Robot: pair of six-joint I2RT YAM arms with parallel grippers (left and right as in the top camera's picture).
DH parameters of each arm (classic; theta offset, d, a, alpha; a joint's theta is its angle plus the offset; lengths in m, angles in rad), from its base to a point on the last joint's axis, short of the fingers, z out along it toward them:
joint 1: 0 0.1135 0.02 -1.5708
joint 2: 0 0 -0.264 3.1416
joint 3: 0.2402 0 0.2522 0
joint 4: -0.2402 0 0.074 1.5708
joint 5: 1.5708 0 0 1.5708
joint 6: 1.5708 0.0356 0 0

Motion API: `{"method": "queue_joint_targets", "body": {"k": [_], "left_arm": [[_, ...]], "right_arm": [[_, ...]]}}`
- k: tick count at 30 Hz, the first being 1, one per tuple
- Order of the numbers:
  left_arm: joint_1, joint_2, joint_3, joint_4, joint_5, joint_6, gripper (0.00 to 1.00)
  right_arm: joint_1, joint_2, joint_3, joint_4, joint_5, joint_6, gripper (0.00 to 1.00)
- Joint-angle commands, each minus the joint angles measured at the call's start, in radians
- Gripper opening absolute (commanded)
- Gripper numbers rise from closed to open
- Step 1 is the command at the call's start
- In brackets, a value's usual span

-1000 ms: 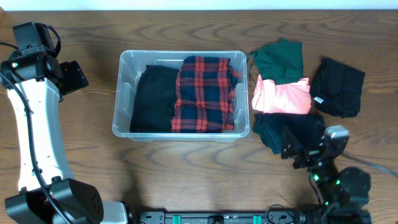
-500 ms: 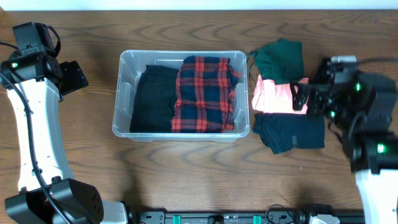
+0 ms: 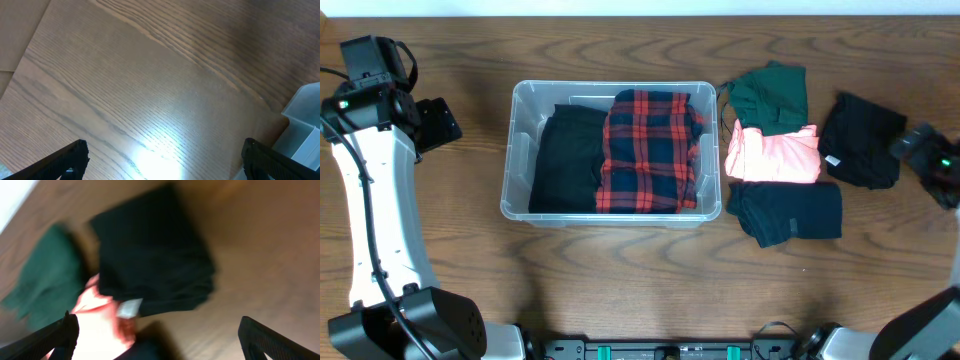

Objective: Pack container
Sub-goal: 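Move the right gripper to the black shirt at the right edge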

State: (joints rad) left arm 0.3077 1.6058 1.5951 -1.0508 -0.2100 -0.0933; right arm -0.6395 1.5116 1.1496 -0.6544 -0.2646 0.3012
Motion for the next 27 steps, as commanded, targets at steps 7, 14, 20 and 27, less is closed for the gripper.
{"method": "queue_joint_targets", "body": {"k": [7,14,20,27], "left_arm": [[0.003,-0.012,0.013,-0.003,-0.011,0.002,0.98],[0.003,-0.012,0.013,-0.003,-0.011,0.002,0.98],[0.003,-0.012,0.013,-0.003,-0.011,0.002,0.98],[0.003,-0.012,0.013,-0.003,-0.011,0.002,0.98]], "right_arm": [[-0.156,0.182,0.016,0.220,-0.275,-0.109,0.99],[-0.153,0.347,0.016,0.274,-0.335,-0.193,0.99],[-0.153,0.403,0.016,0.281,-0.342,-0.235,0.99],[-0.148,0.458,0.016,0.310,-0.340,-0.235,0.99]]}}
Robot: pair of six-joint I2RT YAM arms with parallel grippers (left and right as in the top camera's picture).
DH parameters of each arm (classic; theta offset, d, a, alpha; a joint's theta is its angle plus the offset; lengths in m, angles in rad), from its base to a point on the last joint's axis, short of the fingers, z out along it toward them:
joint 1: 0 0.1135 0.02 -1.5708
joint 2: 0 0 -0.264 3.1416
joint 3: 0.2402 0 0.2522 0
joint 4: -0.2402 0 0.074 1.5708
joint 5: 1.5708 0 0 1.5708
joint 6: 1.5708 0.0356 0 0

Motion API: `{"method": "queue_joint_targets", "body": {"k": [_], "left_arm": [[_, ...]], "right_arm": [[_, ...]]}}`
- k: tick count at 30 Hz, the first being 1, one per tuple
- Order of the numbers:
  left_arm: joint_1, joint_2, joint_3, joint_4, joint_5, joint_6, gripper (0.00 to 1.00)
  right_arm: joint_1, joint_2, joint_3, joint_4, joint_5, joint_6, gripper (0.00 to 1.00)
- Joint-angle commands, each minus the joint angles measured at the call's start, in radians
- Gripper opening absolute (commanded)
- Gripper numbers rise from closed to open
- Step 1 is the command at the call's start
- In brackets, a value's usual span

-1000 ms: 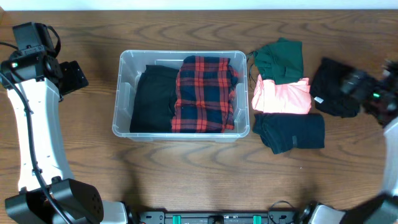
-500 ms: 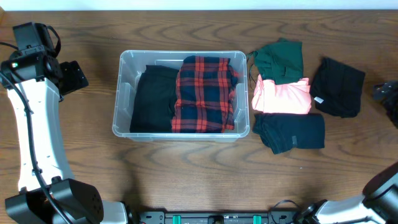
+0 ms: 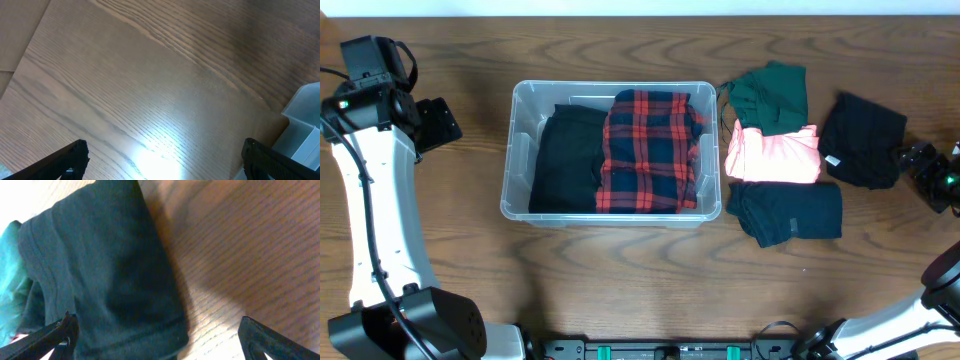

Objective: Pack container
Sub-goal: 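Move the right gripper to the black shirt at the right edge, then grasp the folded black shirt with the right gripper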

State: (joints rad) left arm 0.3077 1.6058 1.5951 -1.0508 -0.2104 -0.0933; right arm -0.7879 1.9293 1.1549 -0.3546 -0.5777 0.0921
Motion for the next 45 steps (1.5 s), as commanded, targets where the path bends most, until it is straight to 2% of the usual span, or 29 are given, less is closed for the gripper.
{"method": "queue_joint_targets", "body": {"k": [1,6,13,19,26,27,29,31,37,39,41,43,45], "left_arm": [[0.003,-0.012,0.013,-0.003,-0.011,0.002,0.98],[0.003,-0.012,0.013,-0.003,-0.011,0.002,0.98],[0.003,-0.012,0.013,-0.003,-0.011,0.002,0.98],[0.003,-0.012,0.013,-0.003,-0.011,0.002,0.98],[0.003,-0.012,0.013,-0.003,-0.011,0.002,0.98],[0.003,-0.012,0.013,-0.003,-0.011,0.002,0.98],[0.003,-0.012,0.013,-0.003,-0.011,0.002,0.98],[0.003,-0.012,0.013,-0.003,-0.011,0.002,0.98],[0.003,-0.012,0.013,-0.003,-0.011,0.002,0.98],[0.003,-0.012,0.013,-0.003,-0.011,0.002,0.98],[0.003,-0.012,0.013,-0.003,-0.011,0.002,0.98],[0.003,-0.012,0.013,-0.003,-0.011,0.002,0.98],[0.003,-0.012,0.013,-0.003,-0.011,0.002,0.98]], "right_arm": [[0.000,0.051,0.011,0.015,-0.033,-0.026,0.99],[0.006,0.099,0.011,0.031,-0.047,-0.019,0.98],[0.013,0.151,0.011,0.059,-0.177,-0.018,0.86],[0.007,0.190,0.011,0.058,-0.270,0.008,0.80],[0.013,0.198,0.011,0.024,-0.273,0.007,0.74],[0.013,0.198,0.011,0.021,-0.273,0.007,0.72],[0.013,0.198,0.011,0.017,-0.273,0.008,0.61],[0.014,0.198,0.011,0.016,-0.273,0.008,0.40],[0.014,0.197,0.011,0.002,-0.273,0.016,0.25],[0.014,0.197,0.011,0.003,-0.281,0.016,0.28],[0.014,0.197,0.011,0.003,-0.288,0.015,0.47],[0.015,0.197,0.011,0.003,-0.287,0.011,0.55],[0.019,0.197,0.011,0.007,-0.287,0.001,0.69]]}}
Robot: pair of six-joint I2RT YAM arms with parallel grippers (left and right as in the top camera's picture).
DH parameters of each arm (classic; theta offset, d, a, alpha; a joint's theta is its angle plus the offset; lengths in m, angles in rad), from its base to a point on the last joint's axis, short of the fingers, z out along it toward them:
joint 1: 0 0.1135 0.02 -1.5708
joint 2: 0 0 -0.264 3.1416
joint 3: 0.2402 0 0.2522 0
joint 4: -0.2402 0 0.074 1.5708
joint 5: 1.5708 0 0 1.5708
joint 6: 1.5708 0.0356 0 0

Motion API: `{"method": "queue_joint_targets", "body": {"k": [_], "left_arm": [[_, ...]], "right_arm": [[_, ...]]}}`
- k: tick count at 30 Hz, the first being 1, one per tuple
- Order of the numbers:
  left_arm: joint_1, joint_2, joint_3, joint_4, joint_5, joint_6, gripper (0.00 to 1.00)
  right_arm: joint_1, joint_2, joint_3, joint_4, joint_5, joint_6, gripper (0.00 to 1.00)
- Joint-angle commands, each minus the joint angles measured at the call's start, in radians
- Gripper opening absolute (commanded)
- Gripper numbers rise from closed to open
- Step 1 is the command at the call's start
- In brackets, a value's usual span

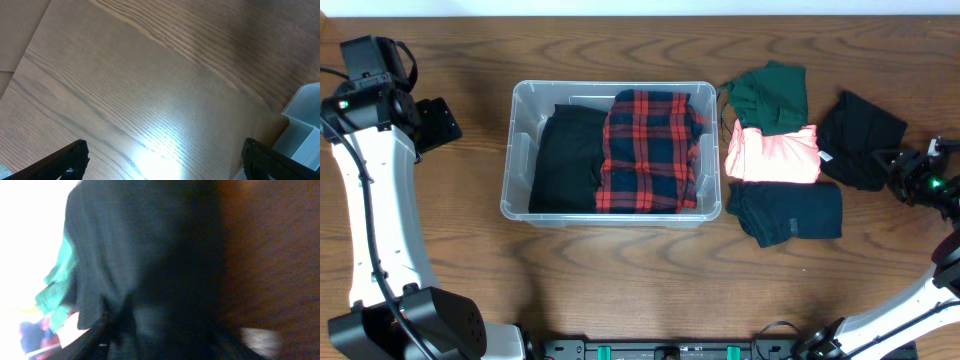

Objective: Pack container
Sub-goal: 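Grasp the folded black shirt with the right gripper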

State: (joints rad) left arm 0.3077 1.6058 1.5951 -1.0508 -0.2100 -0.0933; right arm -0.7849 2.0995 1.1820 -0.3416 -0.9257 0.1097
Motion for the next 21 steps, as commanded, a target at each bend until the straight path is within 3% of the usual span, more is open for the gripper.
{"method": "queue_joint_targets", "body": {"k": [1,6,11,14,17,21], "left_arm": [[0.003,-0.012,0.013,-0.003,-0.011,0.002,0.98],[0.003,-0.012,0.013,-0.003,-0.011,0.002,0.98],[0.003,-0.012,0.013,-0.003,-0.011,0.002,0.98],[0.003,-0.012,0.013,-0.003,-0.011,0.002,0.98],[0.003,-0.012,0.013,-0.003,-0.011,0.002,0.98],[0.003,-0.012,0.013,-0.003,-0.011,0.002,0.98]], "right_arm": [[0.020,0.027,-0.016,-0.006,0.061,-0.025,0.74],[0.071,0.027,-0.016,-0.005,0.061,-0.099,0.91],[0.129,0.027,-0.016,0.007,0.103,-0.114,0.86],[0.152,0.027,-0.016,0.012,0.139,-0.106,0.75],[0.158,0.027,-0.016,0.005,0.164,-0.103,0.52],[0.155,0.025,-0.016,-0.013,0.163,-0.091,0.29]]}}
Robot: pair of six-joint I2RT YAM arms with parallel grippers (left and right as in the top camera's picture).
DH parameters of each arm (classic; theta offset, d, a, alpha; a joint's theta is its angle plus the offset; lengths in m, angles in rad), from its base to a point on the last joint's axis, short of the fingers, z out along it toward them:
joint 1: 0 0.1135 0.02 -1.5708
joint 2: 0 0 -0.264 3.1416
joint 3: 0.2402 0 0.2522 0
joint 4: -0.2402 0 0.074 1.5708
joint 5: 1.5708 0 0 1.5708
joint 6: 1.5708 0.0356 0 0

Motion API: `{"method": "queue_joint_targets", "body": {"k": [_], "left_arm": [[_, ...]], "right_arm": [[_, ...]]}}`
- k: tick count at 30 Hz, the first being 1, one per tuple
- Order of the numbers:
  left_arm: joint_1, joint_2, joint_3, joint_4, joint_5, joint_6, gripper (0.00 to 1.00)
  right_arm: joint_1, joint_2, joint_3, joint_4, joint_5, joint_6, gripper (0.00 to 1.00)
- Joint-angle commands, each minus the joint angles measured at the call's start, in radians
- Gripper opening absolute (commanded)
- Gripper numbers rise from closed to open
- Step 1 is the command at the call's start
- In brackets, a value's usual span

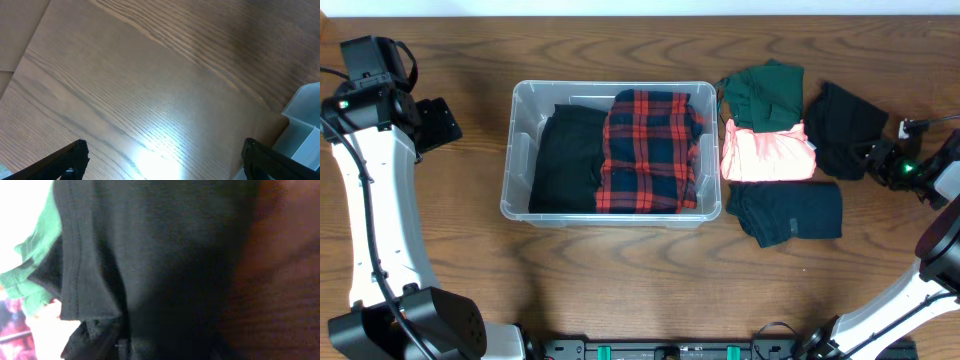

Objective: Pack container
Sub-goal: 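Grasp the folded black shirt with the right gripper, then carry the black shirt over the bin and lower it onto the trousers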

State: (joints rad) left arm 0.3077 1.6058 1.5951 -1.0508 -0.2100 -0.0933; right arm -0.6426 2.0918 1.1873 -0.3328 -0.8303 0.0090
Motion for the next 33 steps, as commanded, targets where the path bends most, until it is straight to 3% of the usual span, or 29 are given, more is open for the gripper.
{"method": "queue_joint_targets", "body": {"k": [1,5,13,20,26,33], "left_arm": [[0.003,-0.012,0.013,-0.003,-0.011,0.002,0.98],[0.003,-0.012,0.013,-0.003,-0.011,0.002,0.98],[0.003,-0.012,0.013,-0.003,-0.011,0.002,0.98],[0.003,-0.012,0.013,-0.003,-0.011,0.002,0.98],[0.003,-0.012,0.013,-0.003,-0.011,0.002,0.98],[0.003,-0.012,0.013,-0.003,-0.011,0.002,0.98]], "right_arm": [[0.011,0.029,-0.022,-0.027,0.066,0.026,0.21],[-0.004,-0.004,-0.021,-0.038,-0.032,0.065,0.02],[-0.016,-0.240,-0.021,-0.023,-0.325,0.136,0.01],[0.027,-0.515,-0.021,0.094,-0.454,0.331,0.01],[0.199,-0.661,-0.021,0.216,-0.449,0.442,0.01],[0.550,-0.665,-0.021,0.410,-0.254,0.563,0.01]]}}
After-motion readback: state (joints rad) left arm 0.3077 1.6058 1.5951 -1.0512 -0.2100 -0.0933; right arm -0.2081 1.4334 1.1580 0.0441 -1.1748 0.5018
